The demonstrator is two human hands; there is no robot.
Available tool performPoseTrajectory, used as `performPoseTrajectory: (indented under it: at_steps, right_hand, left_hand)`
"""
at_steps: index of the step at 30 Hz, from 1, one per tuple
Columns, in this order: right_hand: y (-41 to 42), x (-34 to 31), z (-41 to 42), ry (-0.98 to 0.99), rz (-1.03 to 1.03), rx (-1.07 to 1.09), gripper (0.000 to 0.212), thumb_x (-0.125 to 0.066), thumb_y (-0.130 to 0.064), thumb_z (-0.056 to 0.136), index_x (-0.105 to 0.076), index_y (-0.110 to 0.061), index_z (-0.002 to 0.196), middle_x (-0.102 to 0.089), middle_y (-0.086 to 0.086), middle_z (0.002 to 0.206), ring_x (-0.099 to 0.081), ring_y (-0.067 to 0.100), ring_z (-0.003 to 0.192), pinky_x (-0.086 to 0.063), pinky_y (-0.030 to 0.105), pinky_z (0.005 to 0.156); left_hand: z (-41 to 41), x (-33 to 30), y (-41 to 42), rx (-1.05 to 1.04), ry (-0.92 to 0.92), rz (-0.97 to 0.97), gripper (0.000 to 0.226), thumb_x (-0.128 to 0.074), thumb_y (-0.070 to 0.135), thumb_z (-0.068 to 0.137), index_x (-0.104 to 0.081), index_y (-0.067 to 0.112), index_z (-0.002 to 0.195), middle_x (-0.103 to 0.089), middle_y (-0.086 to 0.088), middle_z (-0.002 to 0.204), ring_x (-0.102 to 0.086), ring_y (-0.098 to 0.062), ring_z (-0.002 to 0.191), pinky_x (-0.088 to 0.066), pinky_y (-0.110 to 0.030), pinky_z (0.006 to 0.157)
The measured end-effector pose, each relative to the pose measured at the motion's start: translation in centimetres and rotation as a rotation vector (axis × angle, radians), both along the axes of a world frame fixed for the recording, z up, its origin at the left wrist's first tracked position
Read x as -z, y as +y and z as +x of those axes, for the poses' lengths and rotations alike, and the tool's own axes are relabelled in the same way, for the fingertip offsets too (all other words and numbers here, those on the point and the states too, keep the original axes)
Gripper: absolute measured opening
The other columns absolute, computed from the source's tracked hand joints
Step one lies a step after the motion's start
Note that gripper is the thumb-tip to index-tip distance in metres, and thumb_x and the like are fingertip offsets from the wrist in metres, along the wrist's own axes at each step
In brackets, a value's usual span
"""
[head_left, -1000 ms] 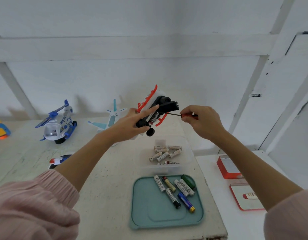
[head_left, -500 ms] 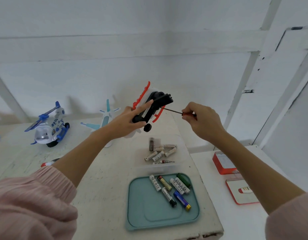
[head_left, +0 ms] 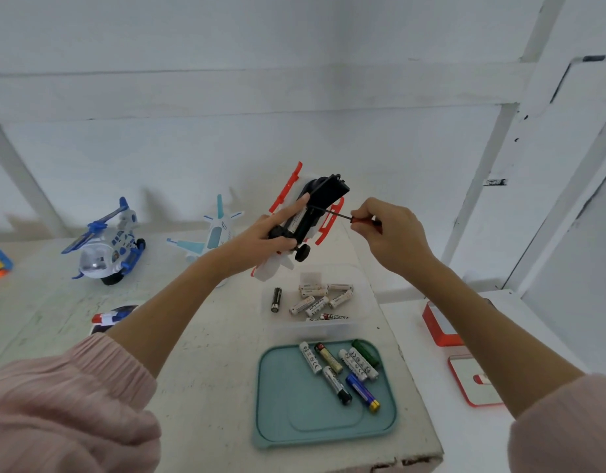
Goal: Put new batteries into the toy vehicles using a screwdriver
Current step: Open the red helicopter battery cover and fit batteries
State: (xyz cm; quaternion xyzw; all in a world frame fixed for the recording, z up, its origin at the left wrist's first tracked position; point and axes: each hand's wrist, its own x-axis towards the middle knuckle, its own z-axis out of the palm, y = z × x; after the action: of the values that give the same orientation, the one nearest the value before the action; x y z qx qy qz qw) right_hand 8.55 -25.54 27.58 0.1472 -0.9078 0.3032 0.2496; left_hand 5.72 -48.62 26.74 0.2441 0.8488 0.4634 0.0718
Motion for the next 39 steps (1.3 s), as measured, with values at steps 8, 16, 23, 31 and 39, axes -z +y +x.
performPoseTrajectory:
  at_steps: [8,16,23,31,39]
  right_hand:
    - [1.3,-0.3,0.0,-0.085,-0.012,-0.027,0.002,-0.061,-0.014,0.087,-0.062,-0.013,0.087,-0.069,-0.004,0.089,-0.058,0.013,0.072,-0.045,0.029,0.068]
    - [3.0,0.1,0.6,-0.168,0.156,0.058,0.005,-0.058,-0.018,0.089,-0.063,-0.017,0.091,-0.07,-0.009,0.099,-0.057,0.011,0.081,-0.041,0.026,0.071]
    - [1.0,0.8,1.7,-0.092,0.092,0.048,0.009,-0.059,-0.019,0.089,-0.064,-0.014,0.093,-0.07,-0.005,0.097,-0.062,0.018,0.086,-0.046,0.03,0.073]
    - [-1.7,0.7,2.5,-0.048,0.146,-0.007,0.013,-0.055,-0.02,0.091,-0.064,-0.012,0.096,-0.069,-0.003,0.097,-0.06,0.02,0.087,-0.046,0.031,0.072]
    - [-2.9,1.4,3.0,0.083,0.259,0.007,0.012,-0.052,-0.015,0.092,-0.061,-0.007,0.092,-0.066,0.004,0.091,-0.059,0.031,0.074,-0.043,0.032,0.061]
  left_hand:
    - [-0.2,-0.2,-0.1,-0.05,0.14,-0.175,0.068,-0.054,0.023,0.095,-0.02,0.075,0.123,-0.038,-0.001,0.111,-0.041,-0.017,0.099,-0.035,-0.032,0.095]
    - [-0.8,-0.2,-0.3,-0.096,0.335,-0.531,0.065,-0.05,0.03,0.096,-0.011,0.064,0.135,-0.032,0.0,0.117,-0.045,-0.02,0.098,-0.033,-0.022,0.075]
    - [-1.1,0.5,0.2,-0.099,0.27,-0.377,0.066,-0.053,0.032,0.095,-0.013,0.068,0.134,-0.037,-0.003,0.111,-0.048,-0.024,0.096,-0.037,-0.026,0.085]
    - [0.0,0.4,1.1,-0.149,0.305,-0.199,0.064,-0.052,0.028,0.096,-0.014,0.063,0.135,-0.034,0.005,0.095,-0.043,-0.014,0.08,-0.033,-0.012,0.07]
    - [0.5,0.9,1.3,-0.219,0.374,-0.168,0.068,-0.052,0.029,0.096,-0.01,0.071,0.129,-0.034,0.001,0.103,-0.045,-0.009,0.075,-0.035,-0.011,0.065]
